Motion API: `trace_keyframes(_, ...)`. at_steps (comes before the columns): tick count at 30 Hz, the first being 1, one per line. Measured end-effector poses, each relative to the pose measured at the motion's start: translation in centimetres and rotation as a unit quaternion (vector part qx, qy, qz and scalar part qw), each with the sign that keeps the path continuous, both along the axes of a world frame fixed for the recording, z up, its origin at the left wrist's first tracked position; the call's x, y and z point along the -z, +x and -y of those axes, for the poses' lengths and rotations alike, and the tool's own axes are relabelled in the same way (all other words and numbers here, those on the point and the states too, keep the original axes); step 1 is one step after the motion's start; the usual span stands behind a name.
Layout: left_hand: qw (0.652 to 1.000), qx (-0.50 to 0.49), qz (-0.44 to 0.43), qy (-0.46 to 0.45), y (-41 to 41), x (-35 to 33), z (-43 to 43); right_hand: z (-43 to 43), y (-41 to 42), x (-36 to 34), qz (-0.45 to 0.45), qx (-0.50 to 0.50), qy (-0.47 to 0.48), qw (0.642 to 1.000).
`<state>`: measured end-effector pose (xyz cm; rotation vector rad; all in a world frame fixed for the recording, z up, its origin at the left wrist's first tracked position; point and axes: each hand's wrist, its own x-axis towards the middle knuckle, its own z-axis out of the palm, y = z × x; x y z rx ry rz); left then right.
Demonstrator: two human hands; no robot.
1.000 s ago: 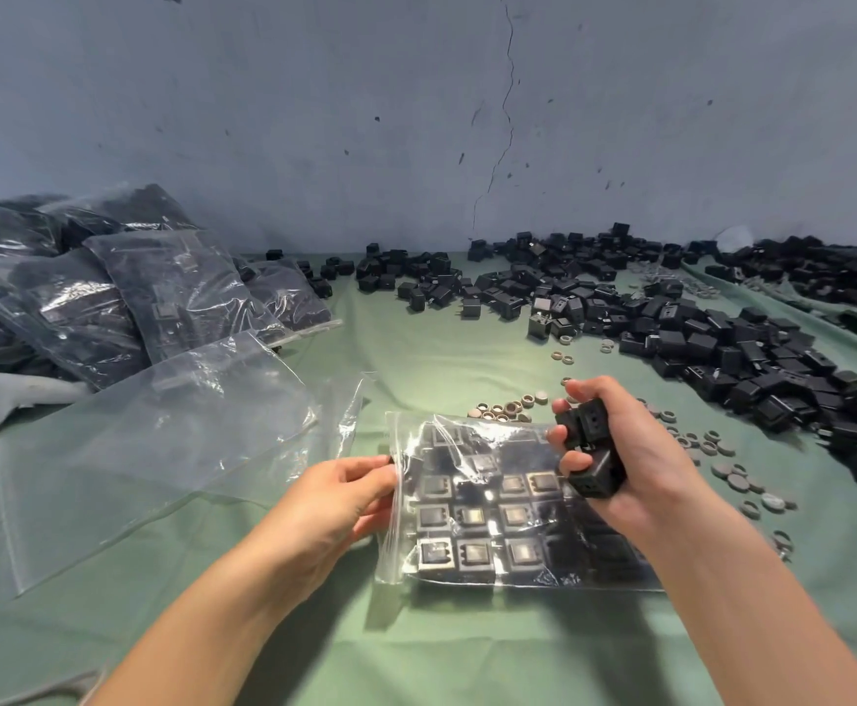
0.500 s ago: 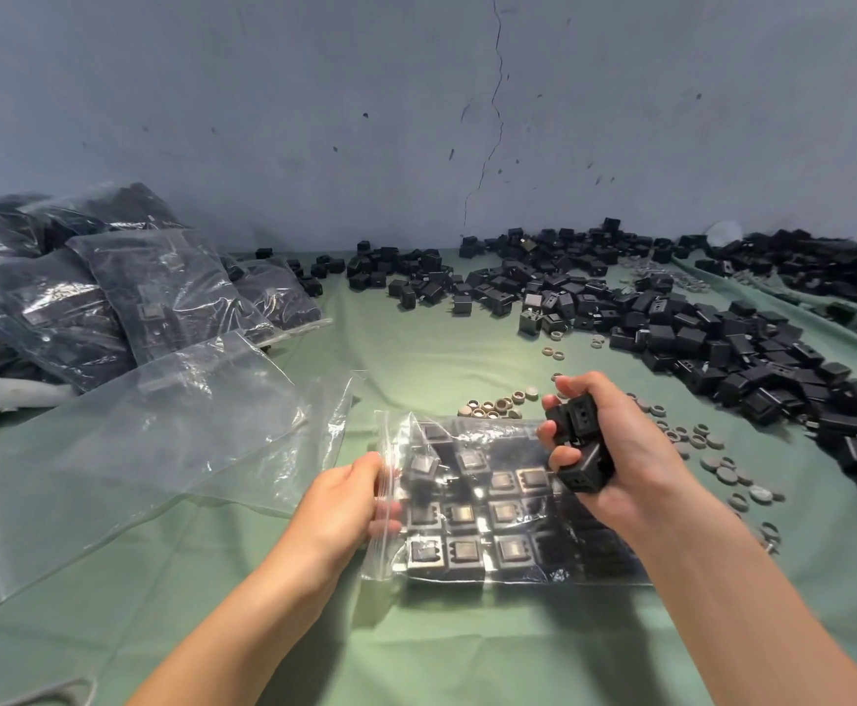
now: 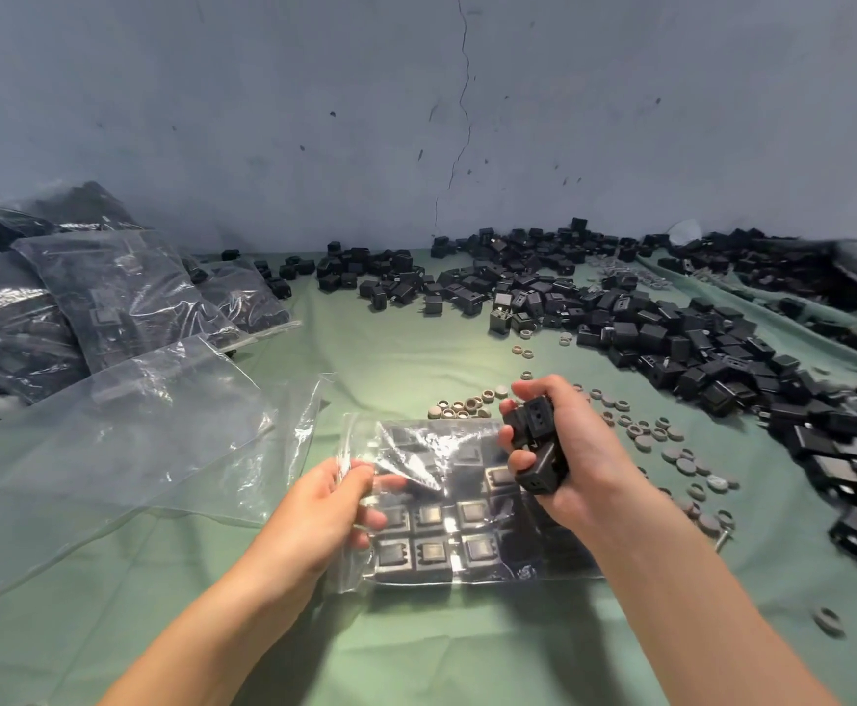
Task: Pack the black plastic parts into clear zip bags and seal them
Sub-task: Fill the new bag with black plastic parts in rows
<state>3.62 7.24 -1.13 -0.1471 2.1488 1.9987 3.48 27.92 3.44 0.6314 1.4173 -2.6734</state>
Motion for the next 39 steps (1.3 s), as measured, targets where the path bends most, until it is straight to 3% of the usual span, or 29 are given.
trace_keyframes(4, 0.998, -0.010, 0.048, 0.035, -0.3, -0.5, -0.1, 0.5, 0.3, 0.1, -0.001, -0.016, -0.008, 1.000)
trace_keyframes(6, 0.999, -0.044, 0.023, 0.018, -0.6, -0.7, 0.4, 0.7, 0.3, 0.1, 0.000, -0.017, -0.003, 1.000)
trace_keyframes(8, 0.981, -0.126, -0.081, -0.124, -0.8, -0.5, 1.3, 0.8, 0.3, 0.1, -0.003, -0.011, 0.016, 1.000)
trace_keyframes(10, 0.929, -0.180, -0.221, -0.236, -0.3, -0.7, 1.9, 1.3, 0.3, 0.0, -0.006, -0.006, 0.047, 0.999)
trace_keyframes(12, 0.927, -0.107, -0.297, -0.203, 0.8, -1.3, 1.4, 2.2, 0.5, 0.1, -0.013, -0.011, 0.092, 0.996)
trace_keyframes(15, 0.940, 0.054, -0.305, -0.140, 2.5, -1.8, -1.0, 4.2, 0.8, 0.5, -0.051, -0.031, 0.197, 0.979)
trace_keyframes(18, 0.939, 0.089, -0.312, -0.117, 3.4, -1.6, -2.8, 5.6, 1.1, 1.2, -0.107, -0.028, 0.283, 0.953)
trace_keyframes(24, 0.970, 0.048, -0.237, -0.019, 3.2, -2.0, -2.2, 6.1, 1.7, 1.7, -0.129, -0.075, 0.329, 0.932)
trace_keyframes(27, 0.979, -0.047, -0.195, -0.030, 1.4, -2.8, 0.0, 4.8, 1.3, 1.1, -0.094, -0.071, 0.281, 0.953)
trace_keyframes(30, 0.989, -0.109, -0.081, -0.058, -0.5, -2.9, 3.1, 2.6, 0.9, 0.3, -0.055, -0.042, 0.225, 0.972)
trace_keyframes(33, 0.993, -0.075, 0.011, -0.091, -1.2, -2.1, 4.9, 0.6, 0.6, -0.2, -0.030, -0.003, 0.177, 0.984)
trace_keyframes(39, 0.997, -0.027, 0.057, -0.035, -1.1, -1.2, 4.1, -1.1, 0.0, -0.1, -0.027, 0.034, 0.162, 0.986)
